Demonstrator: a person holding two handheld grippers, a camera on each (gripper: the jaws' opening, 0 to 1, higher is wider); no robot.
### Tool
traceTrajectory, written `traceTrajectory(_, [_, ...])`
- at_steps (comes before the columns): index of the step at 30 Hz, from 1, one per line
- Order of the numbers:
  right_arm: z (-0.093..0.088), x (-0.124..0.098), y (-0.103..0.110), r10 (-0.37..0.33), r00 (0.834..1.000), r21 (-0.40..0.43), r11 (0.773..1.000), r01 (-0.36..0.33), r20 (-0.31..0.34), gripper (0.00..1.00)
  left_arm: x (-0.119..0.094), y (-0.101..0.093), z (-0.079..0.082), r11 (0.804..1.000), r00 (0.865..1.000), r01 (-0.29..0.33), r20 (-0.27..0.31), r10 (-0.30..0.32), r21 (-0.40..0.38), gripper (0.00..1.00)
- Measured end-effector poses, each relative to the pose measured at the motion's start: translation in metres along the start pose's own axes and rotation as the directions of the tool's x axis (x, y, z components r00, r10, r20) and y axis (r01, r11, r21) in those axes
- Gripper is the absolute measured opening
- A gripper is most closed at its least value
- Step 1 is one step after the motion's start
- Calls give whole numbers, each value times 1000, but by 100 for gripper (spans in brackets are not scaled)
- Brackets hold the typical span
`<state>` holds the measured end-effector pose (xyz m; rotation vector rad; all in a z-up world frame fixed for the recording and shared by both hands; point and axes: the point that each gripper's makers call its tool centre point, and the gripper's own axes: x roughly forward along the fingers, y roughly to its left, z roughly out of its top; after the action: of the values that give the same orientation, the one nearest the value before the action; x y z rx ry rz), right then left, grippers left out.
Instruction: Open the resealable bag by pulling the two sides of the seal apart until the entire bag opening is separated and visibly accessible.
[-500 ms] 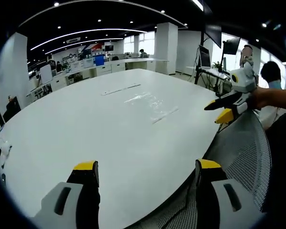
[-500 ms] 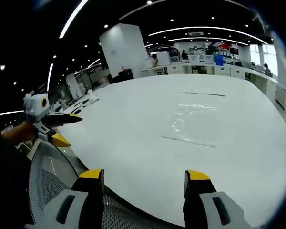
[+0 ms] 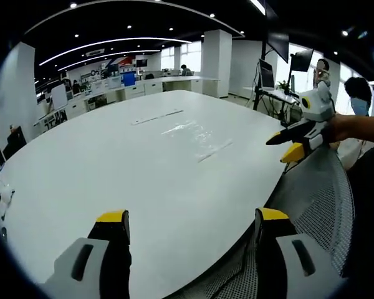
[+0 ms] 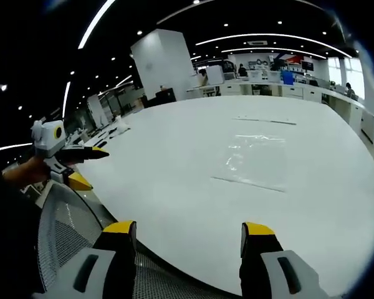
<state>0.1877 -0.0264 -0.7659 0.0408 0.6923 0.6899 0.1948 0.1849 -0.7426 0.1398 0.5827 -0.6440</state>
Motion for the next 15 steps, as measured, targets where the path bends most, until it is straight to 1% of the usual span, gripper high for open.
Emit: traceTrajectory(15, [-1,0,2,10,1000,-4,1000,-10,-7,67,0,-1,1,1000,1000,5,-5,-5,7,81])
